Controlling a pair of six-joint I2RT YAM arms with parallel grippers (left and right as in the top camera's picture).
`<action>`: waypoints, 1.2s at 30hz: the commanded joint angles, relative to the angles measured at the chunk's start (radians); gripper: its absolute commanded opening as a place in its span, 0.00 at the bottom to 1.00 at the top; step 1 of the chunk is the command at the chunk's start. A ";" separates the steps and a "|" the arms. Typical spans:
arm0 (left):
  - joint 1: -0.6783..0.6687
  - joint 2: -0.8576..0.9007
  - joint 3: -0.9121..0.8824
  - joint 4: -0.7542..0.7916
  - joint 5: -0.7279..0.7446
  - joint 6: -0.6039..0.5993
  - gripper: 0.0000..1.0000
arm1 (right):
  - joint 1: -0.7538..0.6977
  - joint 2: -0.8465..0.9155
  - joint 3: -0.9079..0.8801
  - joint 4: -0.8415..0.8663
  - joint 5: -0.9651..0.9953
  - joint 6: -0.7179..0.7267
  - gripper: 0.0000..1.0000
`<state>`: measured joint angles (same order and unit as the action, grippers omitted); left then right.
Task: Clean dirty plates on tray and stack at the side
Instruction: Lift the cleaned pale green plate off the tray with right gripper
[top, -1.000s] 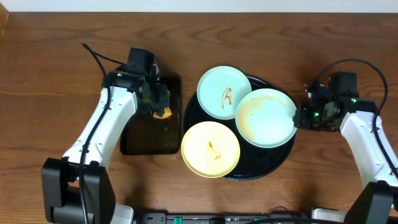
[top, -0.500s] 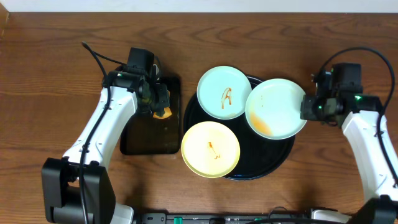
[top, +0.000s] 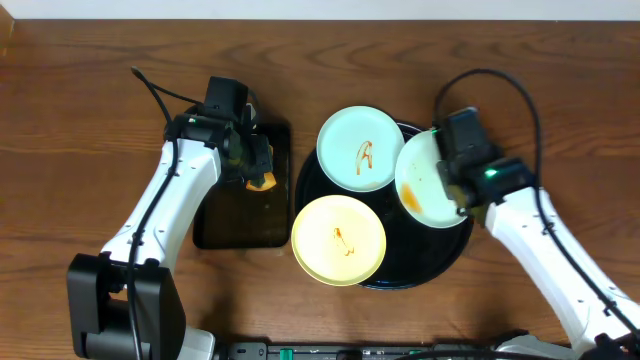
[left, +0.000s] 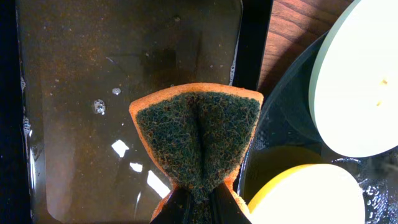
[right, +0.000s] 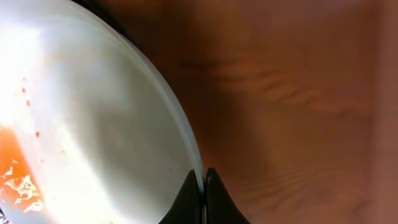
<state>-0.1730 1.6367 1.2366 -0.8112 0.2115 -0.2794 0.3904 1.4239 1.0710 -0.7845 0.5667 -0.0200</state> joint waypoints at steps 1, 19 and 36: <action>0.002 -0.024 0.003 -0.004 0.006 0.016 0.07 | 0.093 -0.013 0.020 0.019 0.227 -0.086 0.01; 0.002 -0.024 0.003 -0.004 0.006 0.016 0.07 | 0.286 -0.013 0.020 0.117 0.482 -0.199 0.01; 0.002 -0.024 0.003 -0.004 0.006 0.016 0.07 | 0.014 -0.013 0.020 0.153 0.215 0.102 0.01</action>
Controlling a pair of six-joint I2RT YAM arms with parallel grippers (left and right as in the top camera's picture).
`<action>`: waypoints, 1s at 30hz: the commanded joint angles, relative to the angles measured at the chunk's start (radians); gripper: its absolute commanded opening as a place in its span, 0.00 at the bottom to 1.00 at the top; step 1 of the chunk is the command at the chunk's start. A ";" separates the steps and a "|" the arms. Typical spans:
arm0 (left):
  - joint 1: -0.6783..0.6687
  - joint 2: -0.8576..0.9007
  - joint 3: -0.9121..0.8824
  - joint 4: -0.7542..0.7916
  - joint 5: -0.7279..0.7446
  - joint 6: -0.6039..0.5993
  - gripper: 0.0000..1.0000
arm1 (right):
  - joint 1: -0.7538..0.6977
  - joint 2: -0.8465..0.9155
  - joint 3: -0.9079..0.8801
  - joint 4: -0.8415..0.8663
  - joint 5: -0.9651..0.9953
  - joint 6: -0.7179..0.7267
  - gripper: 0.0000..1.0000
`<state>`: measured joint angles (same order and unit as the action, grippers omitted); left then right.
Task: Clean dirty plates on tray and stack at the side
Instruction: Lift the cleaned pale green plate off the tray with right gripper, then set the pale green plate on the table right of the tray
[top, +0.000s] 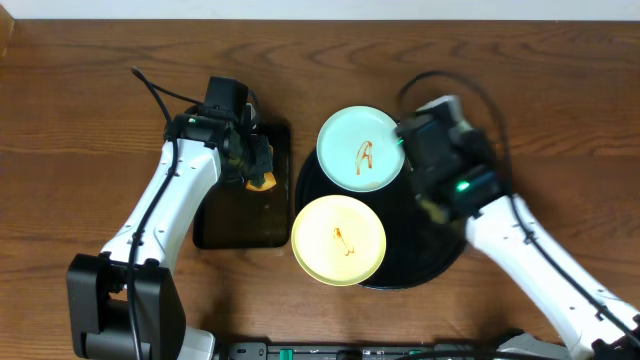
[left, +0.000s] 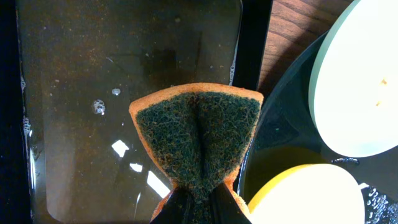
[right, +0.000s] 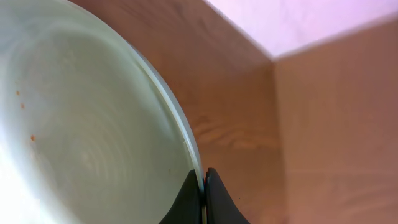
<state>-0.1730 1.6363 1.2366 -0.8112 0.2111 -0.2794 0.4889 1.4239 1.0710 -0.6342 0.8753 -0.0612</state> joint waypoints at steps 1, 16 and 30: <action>0.002 -0.024 0.003 -0.004 0.006 0.016 0.08 | -0.135 -0.013 0.020 0.002 -0.137 0.180 0.01; 0.002 -0.024 0.003 -0.004 0.006 0.016 0.07 | -0.839 0.027 0.019 -0.004 -0.701 0.391 0.01; 0.002 -0.024 0.003 -0.004 0.006 0.016 0.07 | -1.051 0.264 0.019 0.040 -0.934 0.320 0.01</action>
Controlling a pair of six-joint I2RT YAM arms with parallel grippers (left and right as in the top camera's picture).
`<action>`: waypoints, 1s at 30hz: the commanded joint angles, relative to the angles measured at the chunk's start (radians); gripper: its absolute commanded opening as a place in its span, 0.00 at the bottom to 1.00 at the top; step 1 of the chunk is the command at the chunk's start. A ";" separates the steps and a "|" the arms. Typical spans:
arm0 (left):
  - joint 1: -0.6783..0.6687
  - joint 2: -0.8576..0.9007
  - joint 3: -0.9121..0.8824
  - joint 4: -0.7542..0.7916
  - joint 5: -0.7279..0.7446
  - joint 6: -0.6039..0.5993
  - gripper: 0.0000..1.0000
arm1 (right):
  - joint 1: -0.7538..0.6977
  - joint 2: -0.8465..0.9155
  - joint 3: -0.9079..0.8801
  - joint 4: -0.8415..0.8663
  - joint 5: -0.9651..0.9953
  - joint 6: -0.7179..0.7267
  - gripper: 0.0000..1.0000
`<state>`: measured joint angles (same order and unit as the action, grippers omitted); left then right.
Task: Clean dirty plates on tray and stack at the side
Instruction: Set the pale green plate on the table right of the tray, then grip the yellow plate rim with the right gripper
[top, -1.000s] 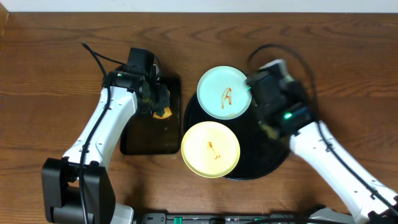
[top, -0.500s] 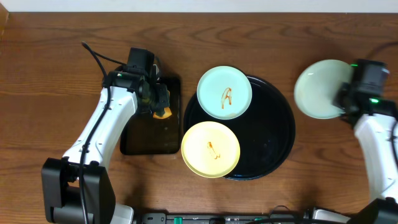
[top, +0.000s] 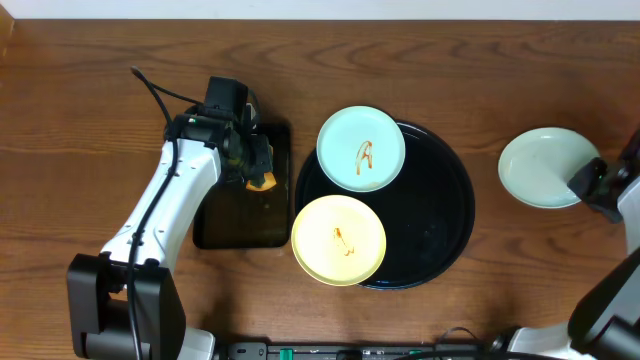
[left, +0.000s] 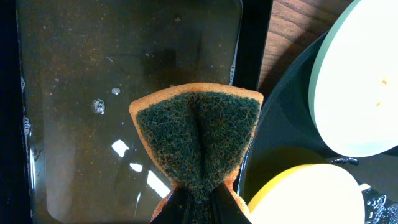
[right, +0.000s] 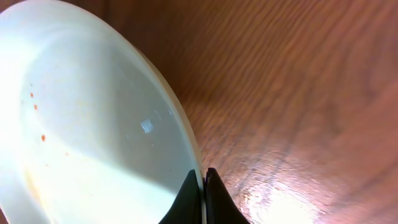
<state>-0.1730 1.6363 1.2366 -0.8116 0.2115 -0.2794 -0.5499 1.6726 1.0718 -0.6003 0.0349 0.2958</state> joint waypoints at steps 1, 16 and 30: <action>0.002 -0.024 0.003 -0.003 0.006 0.016 0.07 | -0.012 0.016 0.018 0.006 -0.101 -0.044 0.01; 0.002 -0.024 0.003 -0.003 0.006 0.016 0.07 | 0.122 -0.132 0.020 -0.204 -0.647 -0.320 0.43; 0.002 -0.016 -0.074 0.046 -0.168 0.017 0.08 | 0.640 -0.128 -0.198 -0.277 -0.637 -0.341 0.48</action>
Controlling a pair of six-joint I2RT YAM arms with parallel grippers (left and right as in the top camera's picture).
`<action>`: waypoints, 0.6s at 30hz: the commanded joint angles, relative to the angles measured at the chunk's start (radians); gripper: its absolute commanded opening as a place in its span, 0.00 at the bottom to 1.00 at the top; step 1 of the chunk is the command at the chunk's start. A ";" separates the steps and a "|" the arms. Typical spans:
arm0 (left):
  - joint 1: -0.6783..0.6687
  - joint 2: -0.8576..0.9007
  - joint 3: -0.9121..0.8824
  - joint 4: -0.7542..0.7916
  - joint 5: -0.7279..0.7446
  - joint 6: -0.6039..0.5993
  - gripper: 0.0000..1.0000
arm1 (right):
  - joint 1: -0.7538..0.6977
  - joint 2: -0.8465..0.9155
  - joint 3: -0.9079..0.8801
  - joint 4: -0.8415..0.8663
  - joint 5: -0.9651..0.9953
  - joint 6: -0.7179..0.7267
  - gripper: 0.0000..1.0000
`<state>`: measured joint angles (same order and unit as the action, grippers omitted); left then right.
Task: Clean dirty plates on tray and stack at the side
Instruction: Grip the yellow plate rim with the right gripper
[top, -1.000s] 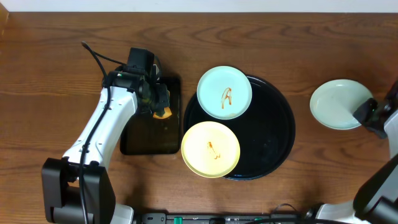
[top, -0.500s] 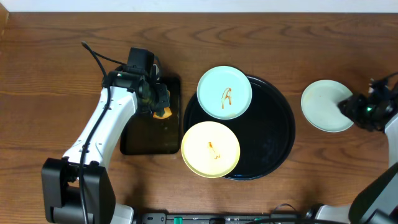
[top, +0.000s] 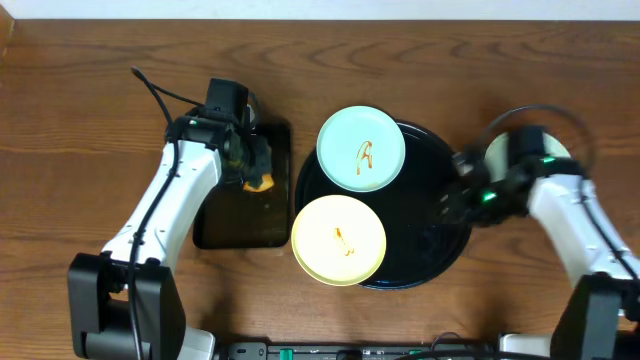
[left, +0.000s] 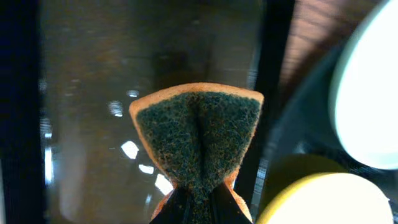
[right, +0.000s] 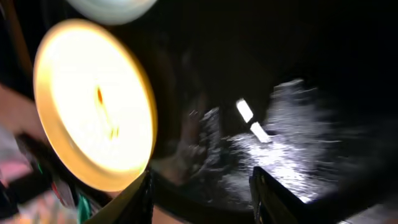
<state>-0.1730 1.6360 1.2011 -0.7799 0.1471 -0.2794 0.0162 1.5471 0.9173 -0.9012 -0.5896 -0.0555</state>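
On the round black tray (top: 440, 235) lie two plates. One is mint with an orange smear (top: 361, 148), the other yellow with a small stain (top: 339, 239). A third pale plate (top: 498, 152) lies on the wood right of the tray, partly under my right arm. My right gripper (top: 452, 203) hovers open over the tray's wet right part, its fingers (right: 144, 198) empty, with the yellow plate (right: 93, 106) ahead of it. My left gripper (left: 198, 208) is shut on an orange sponge with a green scrub face (left: 198, 134), held over the water tray (top: 225, 215).
The rectangular black water tray (left: 106, 93) holds brownish water, just left of the round tray. Bare wood table (top: 80, 150) lies on both sides. A cable loops above my right arm.
My right gripper has let go of the pale plate, which stays on the wood right of the tray. It now stands open over the tray's right part. My left wrist has shifted slightly.
My right gripper first held the pale, orange-smeared plate by its rim at the tray's right edge. It then held that plate raised over the tray. Later the plate was down on the table to the right, and now it is released. The left held the sponge throughout.
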 joint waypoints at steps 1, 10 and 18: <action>0.002 -0.011 -0.053 0.032 -0.111 0.018 0.07 | 0.105 -0.002 -0.061 0.043 -0.010 0.035 0.48; 0.002 0.043 -0.206 0.178 -0.110 0.024 0.07 | 0.313 -0.002 -0.173 0.219 -0.010 0.251 0.47; 0.002 0.083 -0.279 0.225 -0.095 0.017 0.08 | 0.425 -0.002 -0.196 0.281 0.074 0.411 0.34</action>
<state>-0.1730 1.7042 0.9379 -0.5552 0.0521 -0.2646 0.4194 1.5471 0.7296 -0.6258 -0.5663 0.2493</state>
